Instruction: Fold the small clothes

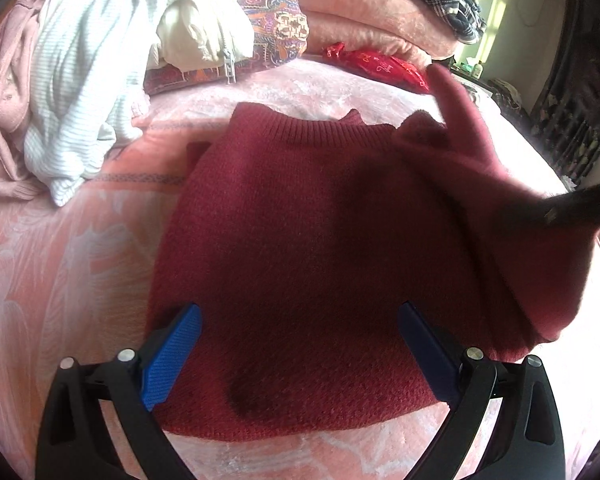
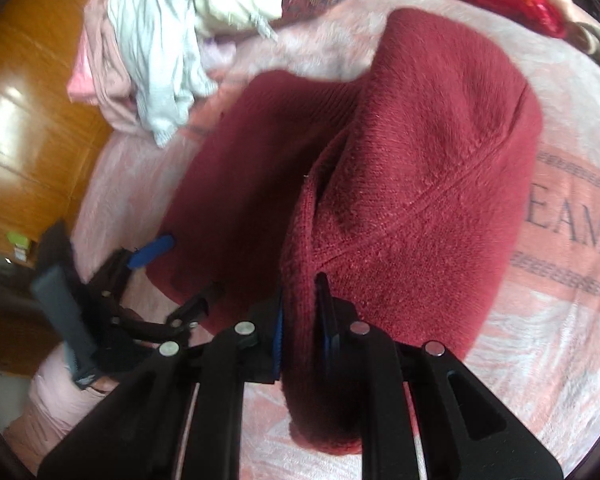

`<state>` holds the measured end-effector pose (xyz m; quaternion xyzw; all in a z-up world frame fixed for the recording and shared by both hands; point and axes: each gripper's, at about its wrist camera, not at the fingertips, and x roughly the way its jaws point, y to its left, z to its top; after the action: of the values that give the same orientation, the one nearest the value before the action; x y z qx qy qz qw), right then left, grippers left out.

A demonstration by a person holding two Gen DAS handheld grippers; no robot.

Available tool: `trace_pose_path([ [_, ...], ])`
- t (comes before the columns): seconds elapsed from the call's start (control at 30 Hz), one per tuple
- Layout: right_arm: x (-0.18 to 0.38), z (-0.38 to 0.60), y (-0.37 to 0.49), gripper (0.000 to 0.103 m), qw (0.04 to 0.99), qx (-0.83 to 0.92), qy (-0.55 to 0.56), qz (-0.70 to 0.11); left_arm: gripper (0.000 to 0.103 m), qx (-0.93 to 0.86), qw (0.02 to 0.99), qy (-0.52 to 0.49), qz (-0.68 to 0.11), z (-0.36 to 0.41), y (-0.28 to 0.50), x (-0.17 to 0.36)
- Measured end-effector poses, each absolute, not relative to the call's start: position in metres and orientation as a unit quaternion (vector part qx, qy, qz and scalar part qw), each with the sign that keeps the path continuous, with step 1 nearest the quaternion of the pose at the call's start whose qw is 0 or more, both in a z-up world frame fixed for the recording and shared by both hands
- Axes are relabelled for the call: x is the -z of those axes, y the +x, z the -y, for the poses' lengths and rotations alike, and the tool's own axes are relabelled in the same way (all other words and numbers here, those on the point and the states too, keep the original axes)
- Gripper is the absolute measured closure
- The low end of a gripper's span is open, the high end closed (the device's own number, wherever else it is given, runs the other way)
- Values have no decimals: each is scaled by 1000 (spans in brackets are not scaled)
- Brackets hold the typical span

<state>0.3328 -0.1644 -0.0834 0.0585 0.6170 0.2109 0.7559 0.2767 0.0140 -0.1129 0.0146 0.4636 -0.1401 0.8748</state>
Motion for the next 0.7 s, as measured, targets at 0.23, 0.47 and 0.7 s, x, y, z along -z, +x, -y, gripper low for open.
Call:
trace_pose_path([
  [0.23,113,140,339,59,731,-222,44,-644,4,146,873,8,-465,-18,275,113],
  [0.47,82,165,326,57,728,-245,115,-630,4,163,861,-63,-478,-32,281,107],
  [0.7,52,240,303,57,754,-205,155,-605,4,198,843,-128,-483,-8,295,93],
])
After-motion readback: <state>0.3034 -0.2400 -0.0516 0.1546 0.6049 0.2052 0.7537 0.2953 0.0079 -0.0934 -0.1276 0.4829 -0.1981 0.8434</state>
